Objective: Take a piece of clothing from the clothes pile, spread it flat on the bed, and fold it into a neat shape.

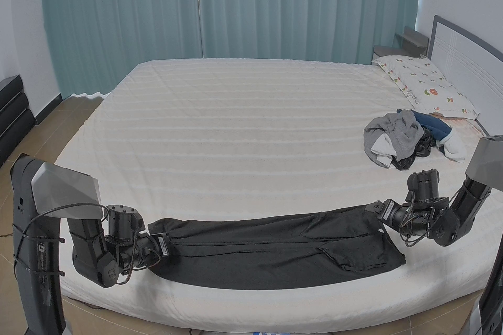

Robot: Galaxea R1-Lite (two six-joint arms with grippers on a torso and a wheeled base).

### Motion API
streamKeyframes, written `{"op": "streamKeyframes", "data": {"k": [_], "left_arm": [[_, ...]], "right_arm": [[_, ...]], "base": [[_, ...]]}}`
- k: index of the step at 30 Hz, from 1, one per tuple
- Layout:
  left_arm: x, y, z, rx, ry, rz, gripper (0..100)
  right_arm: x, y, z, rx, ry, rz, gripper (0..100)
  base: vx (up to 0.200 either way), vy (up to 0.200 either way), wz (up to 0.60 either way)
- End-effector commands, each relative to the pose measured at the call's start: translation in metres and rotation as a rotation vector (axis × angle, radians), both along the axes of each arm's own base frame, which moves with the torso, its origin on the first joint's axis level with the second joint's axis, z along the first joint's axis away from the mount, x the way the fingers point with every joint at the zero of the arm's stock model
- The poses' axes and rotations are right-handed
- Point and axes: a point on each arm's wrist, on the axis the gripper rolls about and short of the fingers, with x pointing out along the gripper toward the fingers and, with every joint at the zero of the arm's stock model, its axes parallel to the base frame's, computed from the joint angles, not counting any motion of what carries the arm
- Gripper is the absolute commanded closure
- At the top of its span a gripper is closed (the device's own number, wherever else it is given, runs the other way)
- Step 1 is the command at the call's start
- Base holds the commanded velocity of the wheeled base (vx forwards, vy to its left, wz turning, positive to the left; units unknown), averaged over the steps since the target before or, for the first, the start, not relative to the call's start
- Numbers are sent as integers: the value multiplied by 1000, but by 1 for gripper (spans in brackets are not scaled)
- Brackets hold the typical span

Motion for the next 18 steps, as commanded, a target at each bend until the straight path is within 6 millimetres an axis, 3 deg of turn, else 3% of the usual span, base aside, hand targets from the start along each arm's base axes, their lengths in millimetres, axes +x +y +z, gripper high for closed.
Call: {"op": "streamKeyframes", "data": {"k": [1,18], "left_arm": [[-2,6,12,-4,-28,16,100],[0,40,29,-26,-61,91,100]], "right_arm": [[-1,-1,5,3,-13,-4,0],[0,-4,6,6,-17,-15,0]], "base": [[0,0,0],[0,0,0]]}}
